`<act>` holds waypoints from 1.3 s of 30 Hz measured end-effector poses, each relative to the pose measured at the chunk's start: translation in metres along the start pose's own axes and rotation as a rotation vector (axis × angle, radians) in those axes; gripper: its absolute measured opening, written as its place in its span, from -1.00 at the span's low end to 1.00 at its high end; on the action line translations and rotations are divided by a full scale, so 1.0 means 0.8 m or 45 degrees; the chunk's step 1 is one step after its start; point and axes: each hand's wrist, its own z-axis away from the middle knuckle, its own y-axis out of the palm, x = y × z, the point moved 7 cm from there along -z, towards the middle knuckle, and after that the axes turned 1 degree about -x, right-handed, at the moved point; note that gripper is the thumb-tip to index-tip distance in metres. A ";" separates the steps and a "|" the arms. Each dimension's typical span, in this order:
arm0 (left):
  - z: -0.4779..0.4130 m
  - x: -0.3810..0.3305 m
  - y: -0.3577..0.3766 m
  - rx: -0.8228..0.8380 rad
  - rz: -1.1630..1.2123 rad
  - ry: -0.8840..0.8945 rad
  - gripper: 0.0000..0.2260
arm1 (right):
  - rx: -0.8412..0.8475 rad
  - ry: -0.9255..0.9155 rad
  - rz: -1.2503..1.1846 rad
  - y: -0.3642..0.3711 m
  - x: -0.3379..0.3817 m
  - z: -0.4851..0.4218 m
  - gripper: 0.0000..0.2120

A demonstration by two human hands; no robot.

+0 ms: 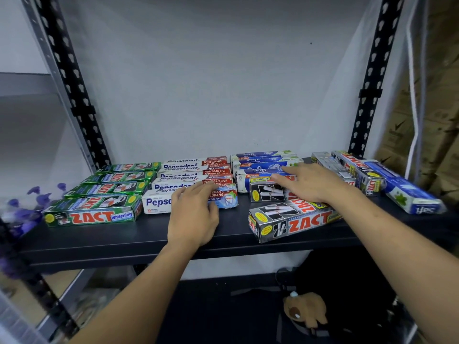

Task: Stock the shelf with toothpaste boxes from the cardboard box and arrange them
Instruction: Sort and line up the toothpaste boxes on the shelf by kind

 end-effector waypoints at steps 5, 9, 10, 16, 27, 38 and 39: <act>-0.001 0.000 0.001 0.008 0.003 0.000 -0.66 | 0.050 -0.018 -0.001 -0.001 0.000 -0.001 -0.22; 0.000 0.000 0.001 0.010 0.009 0.003 -0.65 | 0.058 -0.060 -0.045 -0.002 -0.003 0.003 -0.24; 0.000 0.000 0.001 0.003 0.013 0.007 -0.66 | 0.067 -0.067 -0.058 -0.001 -0.003 0.004 -0.26; 0.000 -0.002 -0.002 -0.002 0.016 -0.002 -0.67 | -0.017 -0.095 -0.210 -0.013 -0.014 0.013 -0.37; 0.000 -0.002 -0.002 0.002 0.005 0.002 -0.67 | 0.278 -0.363 -0.307 -0.021 0.004 0.095 -0.37; -0.002 -0.016 0.008 0.106 -0.112 0.183 -0.65 | -0.180 -0.277 -0.475 -0.053 -0.034 0.107 -0.42; -0.002 -0.016 0.009 0.107 -0.109 0.183 -0.65 | -0.273 -0.210 -0.539 -0.065 -0.047 0.104 -0.43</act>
